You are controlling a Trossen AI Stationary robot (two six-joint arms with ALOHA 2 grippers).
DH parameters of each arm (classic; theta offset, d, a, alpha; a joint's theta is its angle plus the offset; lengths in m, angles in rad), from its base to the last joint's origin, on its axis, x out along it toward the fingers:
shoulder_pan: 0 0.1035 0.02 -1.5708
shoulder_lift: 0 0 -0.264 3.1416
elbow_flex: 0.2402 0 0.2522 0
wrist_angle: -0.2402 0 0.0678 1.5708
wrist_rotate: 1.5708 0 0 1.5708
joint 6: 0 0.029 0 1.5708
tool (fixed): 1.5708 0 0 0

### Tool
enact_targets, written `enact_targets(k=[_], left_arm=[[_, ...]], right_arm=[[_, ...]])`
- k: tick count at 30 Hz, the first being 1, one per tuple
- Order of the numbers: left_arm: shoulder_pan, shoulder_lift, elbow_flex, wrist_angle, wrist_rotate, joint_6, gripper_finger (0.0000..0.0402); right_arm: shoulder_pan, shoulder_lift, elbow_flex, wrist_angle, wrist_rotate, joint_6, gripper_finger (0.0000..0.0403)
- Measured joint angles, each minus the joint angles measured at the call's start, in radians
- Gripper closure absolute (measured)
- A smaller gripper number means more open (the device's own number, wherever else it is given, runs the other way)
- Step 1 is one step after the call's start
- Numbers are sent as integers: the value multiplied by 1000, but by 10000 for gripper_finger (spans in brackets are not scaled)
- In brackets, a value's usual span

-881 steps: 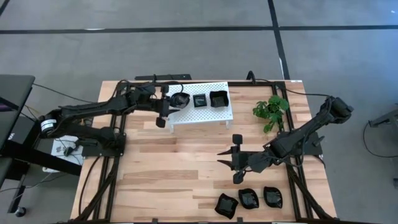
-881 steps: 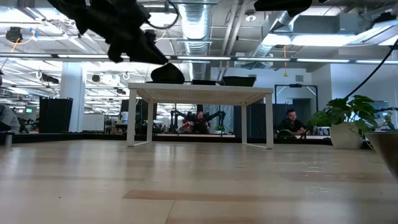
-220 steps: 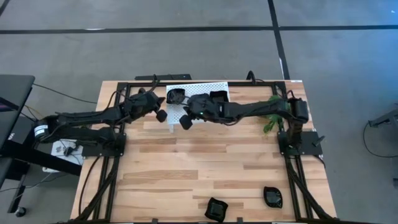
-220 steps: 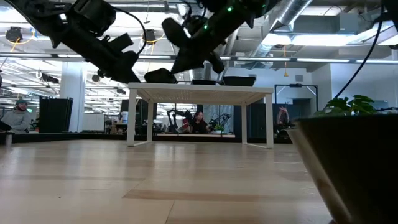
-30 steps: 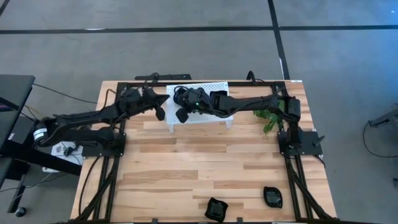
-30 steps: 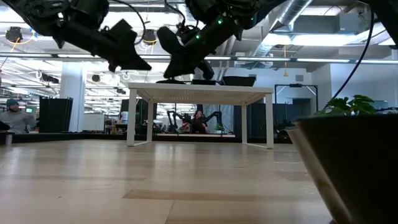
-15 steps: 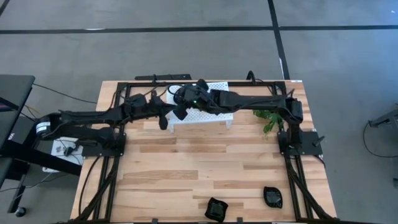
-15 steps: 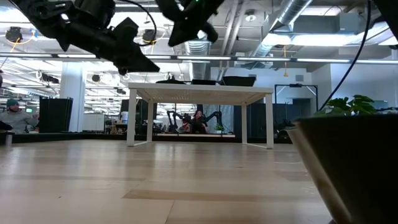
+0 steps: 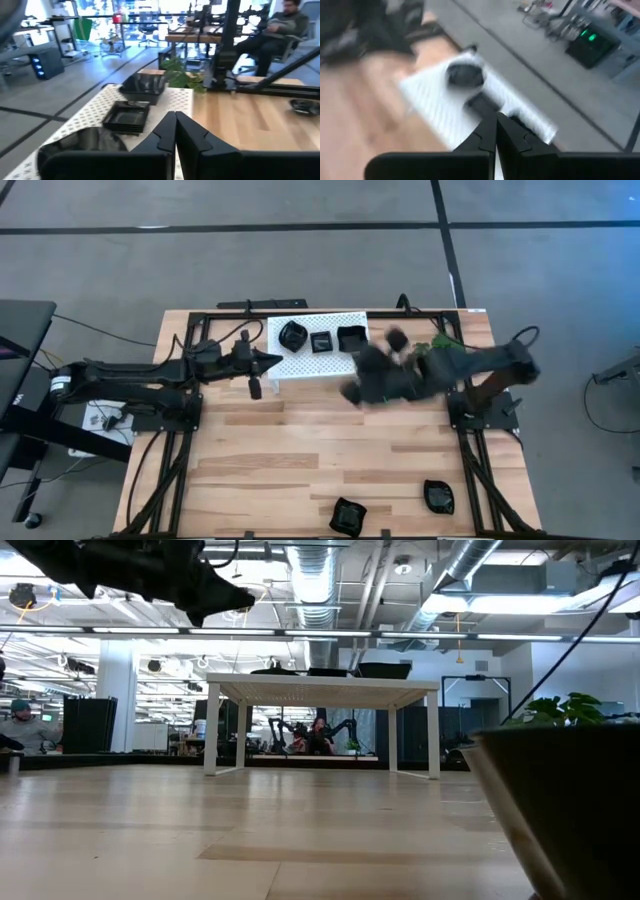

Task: Pick & Place Mini shaped plates
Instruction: Stack the leaf-shaped plate on top of the leaf-shaped plate on the shelf

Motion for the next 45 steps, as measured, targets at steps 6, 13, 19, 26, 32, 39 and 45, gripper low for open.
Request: enact_targets(k=[6,13,19,26,32,39,45], left_arm=[[-37,8,0,-5,5,4,373],[-41,9,0,-5,4,1,336],[-41,9,0,-9,4,-50,329],[-41,9,0,-25,4,-60,331],[-41,9,0,-30,4,-56,331],[-41,9,0,-51,18,-59,334],[-42,9,0,-51,36,-92,334]], right_arm=[[266,-65,-283,-3,-10,345,403],[365,-46,-406,107,11,254,403],[338,4,-406,208,-228,185,403],[317,30,-396,178,-636,228,354],[355,59,-399,56,-846,428,279],[534,141,-473,-5,-1117,708,236],[678,247,-483,126,-1302,840,242]])
